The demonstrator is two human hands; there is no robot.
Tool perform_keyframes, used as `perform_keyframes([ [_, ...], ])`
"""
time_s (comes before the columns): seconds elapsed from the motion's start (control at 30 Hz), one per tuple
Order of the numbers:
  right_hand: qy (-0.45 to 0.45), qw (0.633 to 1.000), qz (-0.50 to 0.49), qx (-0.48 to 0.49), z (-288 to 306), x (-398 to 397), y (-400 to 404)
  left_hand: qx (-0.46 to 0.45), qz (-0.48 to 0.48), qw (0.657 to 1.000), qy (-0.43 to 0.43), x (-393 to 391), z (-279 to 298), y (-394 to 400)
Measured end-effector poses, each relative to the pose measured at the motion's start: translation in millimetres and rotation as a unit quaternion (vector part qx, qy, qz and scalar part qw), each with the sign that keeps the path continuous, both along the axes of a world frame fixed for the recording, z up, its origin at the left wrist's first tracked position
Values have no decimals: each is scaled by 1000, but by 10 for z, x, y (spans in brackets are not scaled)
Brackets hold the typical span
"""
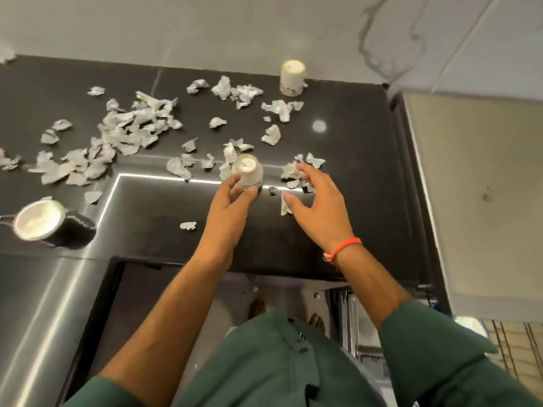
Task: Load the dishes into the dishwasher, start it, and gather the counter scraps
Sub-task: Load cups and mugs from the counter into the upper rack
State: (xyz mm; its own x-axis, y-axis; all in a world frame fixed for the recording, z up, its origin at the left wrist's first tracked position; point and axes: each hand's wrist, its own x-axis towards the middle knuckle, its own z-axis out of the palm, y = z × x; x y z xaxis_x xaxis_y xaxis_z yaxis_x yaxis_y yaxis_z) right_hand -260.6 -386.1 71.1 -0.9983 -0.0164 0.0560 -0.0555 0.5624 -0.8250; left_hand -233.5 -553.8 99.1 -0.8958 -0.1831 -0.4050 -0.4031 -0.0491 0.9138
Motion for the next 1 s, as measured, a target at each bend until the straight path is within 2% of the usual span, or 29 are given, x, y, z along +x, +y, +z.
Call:
perform_keyframes([
  [0.2,-35,991,101,75,-107,-627,-607,-9,44,999,-29,99,-124,-323],
  [0.4,-93,973,115,175,-353,-966,-956,-8,59,998,-37,119,-168,-489],
  [0.7,-40,992,68,103,-347,-867,-745,1,22,999,-40,-121,-199,-410],
  [1.0,13,998,-56,40,39,-470,-23,18,-111,993,-20,-339,-80,215],
])
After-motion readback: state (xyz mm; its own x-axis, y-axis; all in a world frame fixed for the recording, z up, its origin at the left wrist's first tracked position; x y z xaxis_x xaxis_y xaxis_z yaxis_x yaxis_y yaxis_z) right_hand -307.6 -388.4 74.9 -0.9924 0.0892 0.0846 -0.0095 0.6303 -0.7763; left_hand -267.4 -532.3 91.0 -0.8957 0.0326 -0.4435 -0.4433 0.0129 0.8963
